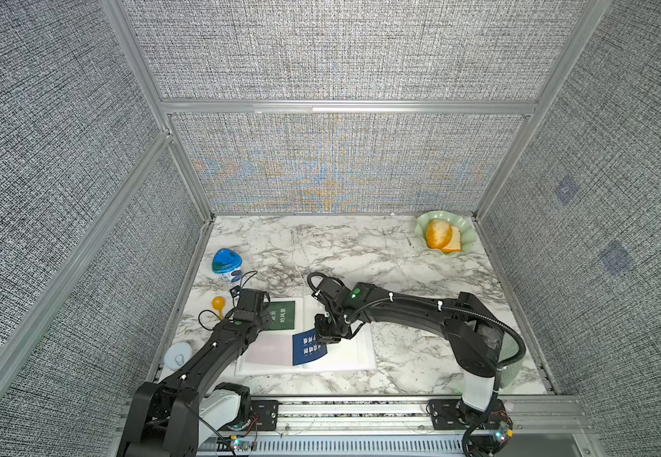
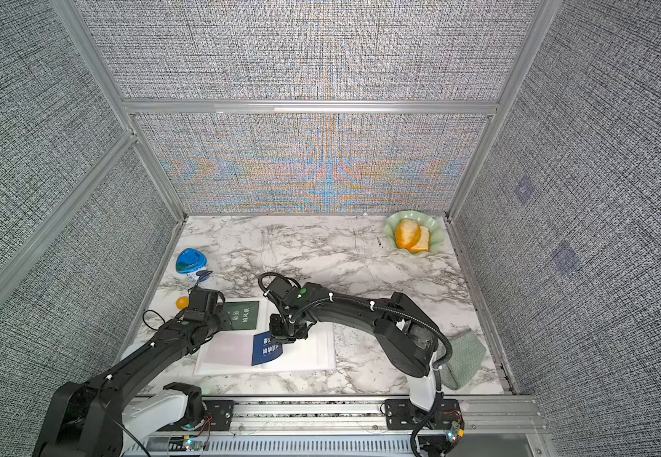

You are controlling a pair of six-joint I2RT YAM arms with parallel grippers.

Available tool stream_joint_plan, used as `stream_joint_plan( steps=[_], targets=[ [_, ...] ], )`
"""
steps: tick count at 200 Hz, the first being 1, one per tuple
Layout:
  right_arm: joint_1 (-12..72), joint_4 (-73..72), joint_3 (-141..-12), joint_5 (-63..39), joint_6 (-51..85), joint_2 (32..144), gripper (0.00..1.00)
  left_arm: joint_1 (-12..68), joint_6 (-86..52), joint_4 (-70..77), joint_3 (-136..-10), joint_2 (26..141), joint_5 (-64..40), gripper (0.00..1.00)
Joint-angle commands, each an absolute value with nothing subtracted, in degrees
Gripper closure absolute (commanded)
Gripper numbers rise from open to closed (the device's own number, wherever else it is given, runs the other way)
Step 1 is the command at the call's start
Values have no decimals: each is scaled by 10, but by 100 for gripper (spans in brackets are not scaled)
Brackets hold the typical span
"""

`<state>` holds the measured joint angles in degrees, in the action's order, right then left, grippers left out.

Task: Place the photos into the photo albums
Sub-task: Insert the photo into the photo album.

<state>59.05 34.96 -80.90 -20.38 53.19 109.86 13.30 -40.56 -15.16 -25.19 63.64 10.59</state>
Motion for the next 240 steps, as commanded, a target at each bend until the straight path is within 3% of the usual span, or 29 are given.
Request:
stream_joint_plan(
  steps=[1,50,123,240],
  targets=[
    [588,323,-816,-228,534,1112,100,132,-408,-162,-254,642,121,61],
    [585,302,-841,-275,515,1155,100,132,-421,-160,-246,655,144,61],
    [573,373,-803,-217,471,1100,68,130,-432,-163,-242,653,163,61],
    [602,415,-881,-235,437,1154,67,127,-429,-160,-242,658,154,61]
  ],
)
